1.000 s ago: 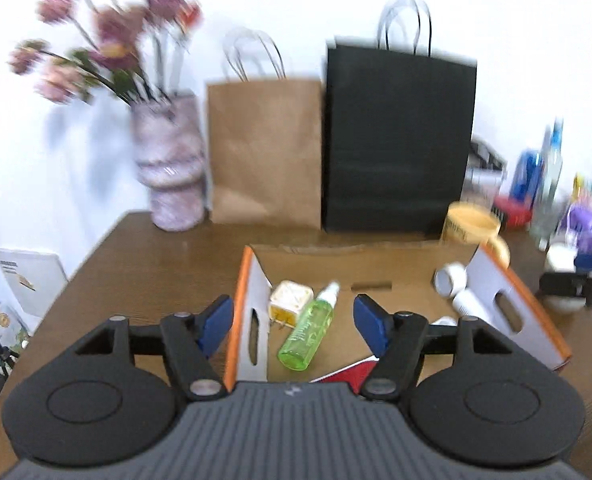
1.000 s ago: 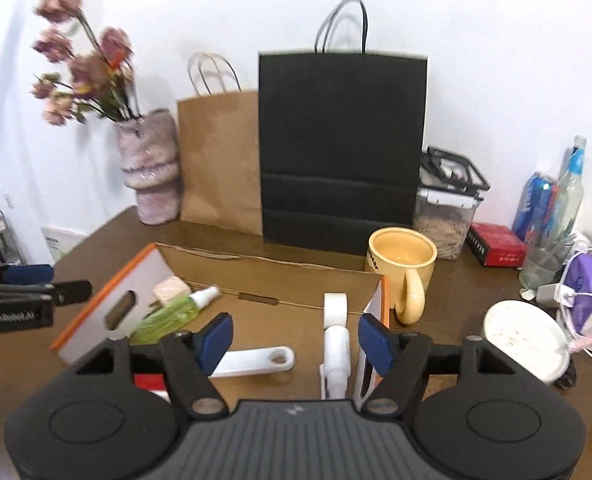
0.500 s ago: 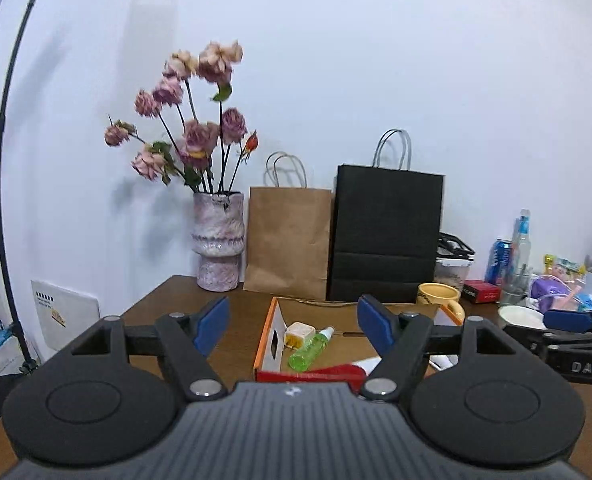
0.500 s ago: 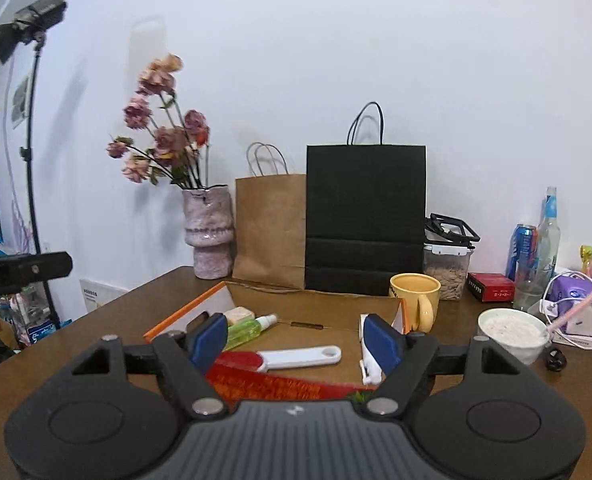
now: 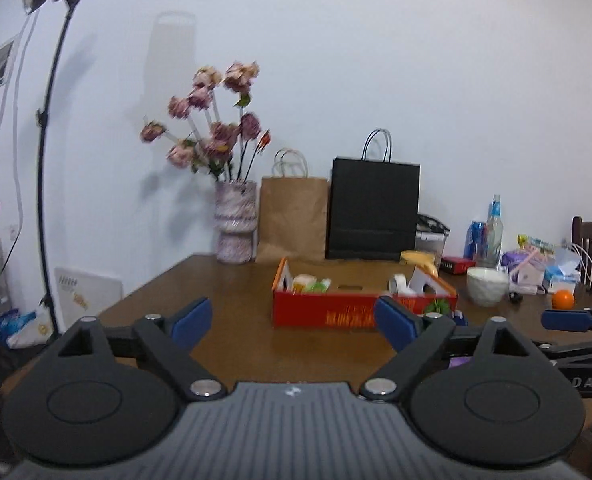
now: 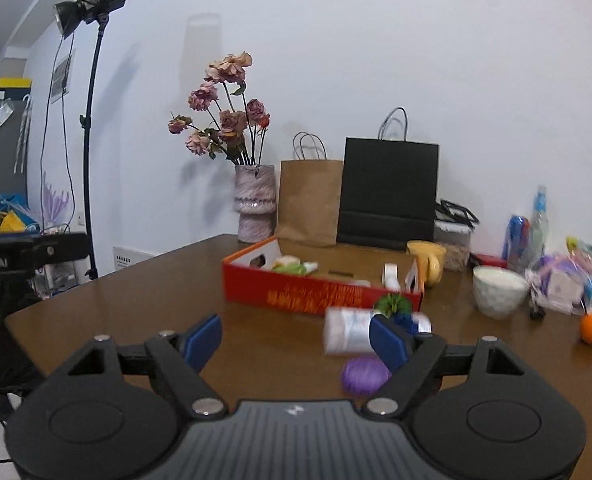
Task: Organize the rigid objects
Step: 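Withdraw both open tools toward the purple cap and white lid, then grasp the purple cap with the left tool while the right tool grasps a small white lid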
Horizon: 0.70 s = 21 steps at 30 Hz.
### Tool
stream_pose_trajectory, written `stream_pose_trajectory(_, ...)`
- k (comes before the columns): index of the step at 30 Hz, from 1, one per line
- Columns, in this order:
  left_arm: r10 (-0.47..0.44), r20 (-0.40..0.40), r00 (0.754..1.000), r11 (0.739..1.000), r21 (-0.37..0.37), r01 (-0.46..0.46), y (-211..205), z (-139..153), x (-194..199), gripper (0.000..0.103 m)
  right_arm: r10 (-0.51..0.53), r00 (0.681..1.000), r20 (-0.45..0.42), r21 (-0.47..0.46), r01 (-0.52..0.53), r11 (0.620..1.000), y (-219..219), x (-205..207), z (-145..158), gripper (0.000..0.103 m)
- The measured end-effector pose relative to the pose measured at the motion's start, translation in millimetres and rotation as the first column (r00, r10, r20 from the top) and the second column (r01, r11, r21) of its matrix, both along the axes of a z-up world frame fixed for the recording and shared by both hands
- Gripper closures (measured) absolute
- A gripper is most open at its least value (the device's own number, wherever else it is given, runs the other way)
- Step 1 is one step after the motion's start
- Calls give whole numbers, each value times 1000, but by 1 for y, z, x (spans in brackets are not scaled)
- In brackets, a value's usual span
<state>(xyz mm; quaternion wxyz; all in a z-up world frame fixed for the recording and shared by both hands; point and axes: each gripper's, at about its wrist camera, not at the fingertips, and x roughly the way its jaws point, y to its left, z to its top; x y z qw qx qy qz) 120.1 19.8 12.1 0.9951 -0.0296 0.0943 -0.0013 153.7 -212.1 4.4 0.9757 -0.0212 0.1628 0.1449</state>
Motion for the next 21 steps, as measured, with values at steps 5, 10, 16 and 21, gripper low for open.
stream_pose_trajectory(5, -36, -74, 997, 999, 14, 37, -6, -21, -21, 5, -20, 999, -26, 12, 20, 1000, -13, -33, -16, 18)
stream_pose_trajectory(10, -52, -90, 995, 999, 4, 53, -19, -25, -11, 5, -90, 995, -46, 32, 91, 995, -26, -27, -22, 19)
stream_pose_trajectory(16, -66, -158, 985, 997, 36, 72, -39, -39, 11, 4, -118, 988, -96, 62, 124, 990, -46, -7, -39, 19)
stream_pose_trajectory(21, -65, -198, 978, 997, 35, 74, -61, -50, 39, 0, -134, 980, -146, 85, 148, 985, -70, 21, -52, 20)
